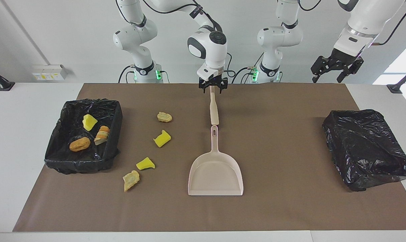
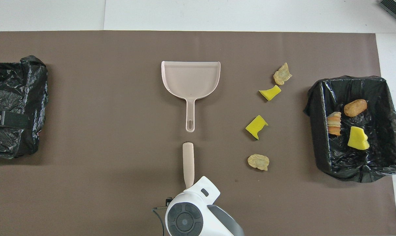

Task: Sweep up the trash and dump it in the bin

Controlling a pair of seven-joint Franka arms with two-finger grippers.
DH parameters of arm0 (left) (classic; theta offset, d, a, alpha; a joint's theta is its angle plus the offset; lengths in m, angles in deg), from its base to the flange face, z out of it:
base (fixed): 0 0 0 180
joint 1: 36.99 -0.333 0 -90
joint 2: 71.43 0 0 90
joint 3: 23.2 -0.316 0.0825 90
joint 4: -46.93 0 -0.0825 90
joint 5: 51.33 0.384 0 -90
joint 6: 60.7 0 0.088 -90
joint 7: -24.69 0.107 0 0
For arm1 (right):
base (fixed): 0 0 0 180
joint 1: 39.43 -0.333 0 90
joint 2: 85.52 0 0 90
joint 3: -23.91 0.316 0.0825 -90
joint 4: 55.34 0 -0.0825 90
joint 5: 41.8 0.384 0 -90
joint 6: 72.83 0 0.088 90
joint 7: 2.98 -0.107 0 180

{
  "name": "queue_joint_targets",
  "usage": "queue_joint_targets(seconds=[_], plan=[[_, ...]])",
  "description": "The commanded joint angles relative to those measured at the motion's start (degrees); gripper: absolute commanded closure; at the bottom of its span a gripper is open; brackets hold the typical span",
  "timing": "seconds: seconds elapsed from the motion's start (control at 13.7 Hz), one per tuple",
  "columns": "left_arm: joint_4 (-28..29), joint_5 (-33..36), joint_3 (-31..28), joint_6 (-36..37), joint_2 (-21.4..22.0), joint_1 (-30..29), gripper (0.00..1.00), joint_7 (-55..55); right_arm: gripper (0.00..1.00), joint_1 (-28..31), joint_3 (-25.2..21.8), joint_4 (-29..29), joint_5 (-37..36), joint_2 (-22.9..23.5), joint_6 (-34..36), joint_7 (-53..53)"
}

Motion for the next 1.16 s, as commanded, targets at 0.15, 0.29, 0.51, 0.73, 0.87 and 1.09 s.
queue_joint_targets(seconds=[0.15, 0.29, 0.51, 0.73, 0.87, 1.09], plan=[[-0.1, 0.5, -0.8, -1.1, 0.1, 1.2, 0.0, 0.3, 0.31, -0.3, -0.2, 1.4, 1.3, -0.1, -1.4, -0.9], [-0.1, 0.5, -0.8, -0.9, 0.1, 1.2, 0.0, 0.1, 0.38, -0.3, -0.2, 1.4, 1.3, 0.0, -1.4, -0.4], [-0.1, 0.5, -1.0, -0.9, 0.1, 0.5, 0.0, 0.0, 0.72, -1.1, -0.2, 1.1, 1.3, 0.3, -1.6, -0.3], [-0.1, 0.5, -1.0, -0.9, 0.1, 0.7, 0.0, 0.0, 1.0, -1.2, -0.2, -1.2, 1.3, 1.3, -0.3, -0.1], [-0.1, 0.5, -1.0, -0.9, 0.1, 0.7, 0.0, 0.0, 1.0, -0.5, -0.2, -3.6, 1.3, 1.1, 3.6, 0.0], [-0.1, 0.5, -1.0, -0.9, 0.1, 0.6, 0.0, 0.0, 1.0, 3.5, -0.7, -4.8, 1.3, -3.2, 9.0, 3.4]])
